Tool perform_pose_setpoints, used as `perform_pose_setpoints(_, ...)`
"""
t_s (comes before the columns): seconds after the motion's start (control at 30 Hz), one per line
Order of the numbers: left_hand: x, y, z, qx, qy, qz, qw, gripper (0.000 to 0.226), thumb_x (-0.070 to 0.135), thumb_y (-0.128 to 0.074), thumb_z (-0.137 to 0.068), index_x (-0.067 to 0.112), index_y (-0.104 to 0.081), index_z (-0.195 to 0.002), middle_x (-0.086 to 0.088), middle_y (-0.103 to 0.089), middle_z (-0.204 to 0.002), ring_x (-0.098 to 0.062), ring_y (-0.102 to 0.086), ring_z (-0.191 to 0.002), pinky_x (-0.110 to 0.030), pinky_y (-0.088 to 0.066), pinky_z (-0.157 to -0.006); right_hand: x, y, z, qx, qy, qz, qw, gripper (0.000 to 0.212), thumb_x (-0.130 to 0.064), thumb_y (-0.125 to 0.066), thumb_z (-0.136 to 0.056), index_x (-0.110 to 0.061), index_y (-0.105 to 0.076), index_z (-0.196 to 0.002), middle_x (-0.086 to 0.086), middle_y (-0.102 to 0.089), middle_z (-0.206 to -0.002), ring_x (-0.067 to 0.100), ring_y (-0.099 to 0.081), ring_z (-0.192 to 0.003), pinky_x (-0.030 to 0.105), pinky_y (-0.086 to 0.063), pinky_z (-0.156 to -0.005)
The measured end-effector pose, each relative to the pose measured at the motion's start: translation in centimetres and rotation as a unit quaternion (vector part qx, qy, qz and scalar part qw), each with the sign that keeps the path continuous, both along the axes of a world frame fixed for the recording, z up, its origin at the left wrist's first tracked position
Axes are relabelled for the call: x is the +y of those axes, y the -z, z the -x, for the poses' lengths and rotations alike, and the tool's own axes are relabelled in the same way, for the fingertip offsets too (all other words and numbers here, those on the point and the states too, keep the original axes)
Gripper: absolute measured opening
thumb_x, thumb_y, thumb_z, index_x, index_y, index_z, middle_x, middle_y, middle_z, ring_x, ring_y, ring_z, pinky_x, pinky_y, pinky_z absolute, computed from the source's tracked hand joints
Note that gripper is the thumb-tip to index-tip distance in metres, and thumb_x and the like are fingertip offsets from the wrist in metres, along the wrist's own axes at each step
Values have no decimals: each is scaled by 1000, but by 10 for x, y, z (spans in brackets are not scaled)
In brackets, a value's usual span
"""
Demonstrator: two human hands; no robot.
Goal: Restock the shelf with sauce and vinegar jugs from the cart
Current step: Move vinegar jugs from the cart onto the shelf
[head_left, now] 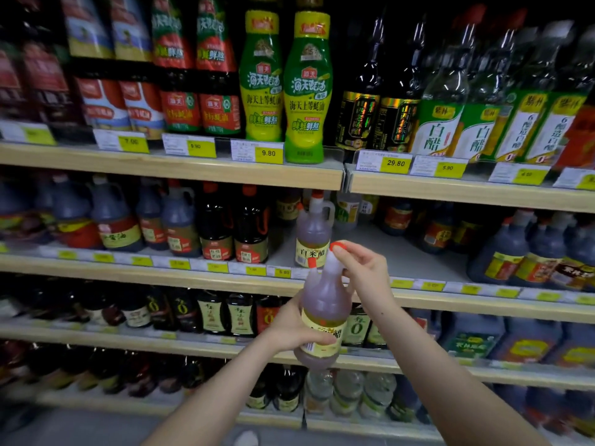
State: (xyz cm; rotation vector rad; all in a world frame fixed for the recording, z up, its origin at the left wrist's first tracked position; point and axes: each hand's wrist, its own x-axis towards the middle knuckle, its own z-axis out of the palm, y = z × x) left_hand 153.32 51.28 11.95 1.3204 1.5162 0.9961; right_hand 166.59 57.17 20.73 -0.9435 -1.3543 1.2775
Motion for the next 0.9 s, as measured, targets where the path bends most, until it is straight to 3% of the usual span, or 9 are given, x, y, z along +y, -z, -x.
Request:
perform_pose_setpoints(0.1, -3, -1, 9, 34, -46, 0, 998, 74, 23, -90, -50, 28, -49, -111, 14, -62, -101, -4, -61, -93, -15, -46, -74, 3, 5, 16, -21, 48, -9, 999, 11, -21, -76, -75, -17, -67, -78, -2, -69, -70, 9, -61, -63, 23, -48, -56)
perform_pose_setpoints(0.17, -3, -1, 16, 50, -62, -2, 997, 73, 24, -90, -50, 30, -47, -109, 20, -59, -96, -4, -59, -91, -16, -44, -71, 8, 10, 27, -29, 70, -12, 997, 25, -21, -79, -72, -15, -54, -69, -2, -59, -60, 12, -53, -56, 27, -43, -56)
perform_pose_setpoints(0.27, 0, 1, 27, 47, -69, 2, 997, 71, 22, -90, -50, 32, -48, -107, 18, -60, -98, -3, -60, -90, -19, -46, -76, 16, 12, 37, -9, 16, -4, 1000, 29, -14, -78, -72, -14, -52, -85, -1, -57, -65, 8, -54, -60, 19, -45, -61)
perform_pose_setpoints(0.4, 3, 7, 45, 36, -65, 12, 997, 79, 22, -90, -49, 30, -49, -115, 16, -62, -103, -5, -62, -94, -24, -50, -82, 28, 15, 37, 0, -99, 8, 995, 38, -11, -62, -86, -18, -51, -121, -5, -63, -91, 3, -59, -87, 8, -48, -73)
perform_pose_setpoints(0.47, 6, 11, 53, 24, -56, 16, 998, 84, 22, -90, -47, 27, -49, -120, 12, -65, -106, -6, -63, -95, -28, -52, -85, 35, 14, 41, -41, -131, -3, 990, 26, -13, -61, -87, -20, -61, -113, -5, -66, -101, 5, -60, -95, 11, -48, -76)
perform_pose_setpoints(0.63, 5, 20, 62, 1, -60, 20, 998, 88, 31, -89, -38, 28, -51, -118, 8, -67, -107, -9, -65, -96, -33, -53, -87, 41, 15, 59, -61, -97, -24, 993, 6, -10, -72, -78, -13, -68, -81, -3, -65, -76, -5, -59, -66, 9, -46, -63)
perform_pose_setpoints(0.7, 6, 22, 64, -7, -57, 24, 998, 87, 31, -89, -38, 30, -52, -117, 8, -68, -107, -8, -65, -96, -33, -54, -86, 40, 19, 64, -58, -87, -27, 994, 7, -11, -74, -77, -15, -67, -77, -3, -64, -73, 0, -58, -67, 12, -47, -65)
perform_pose_setpoints(0.8, 5, 24, 71, -5, -62, 23, 998, 80, 21, -90, -46, 30, -51, -115, 9, -68, -104, -6, -66, -93, -25, -54, -80, 45, 30, 63, -81, -68, -20, 994, 12, -19, -74, -77, -16, -64, -82, -4, -63, -81, 10, -58, -80, 18, -47, -72)
perform_pose_setpoints(0.9, 3, 28, 89, -15, -91, 24, 995, 67, 12, -89, -52, 31, -53, -105, 8, -68, -99, -7, -66, -90, -23, -53, -74, 60, 47, 52, -126, 37, -9, 991, 46, -28, -77, -73, -14, -51, -107, 2, -55, -105, 18, -54, -99, 21, -44, -79)
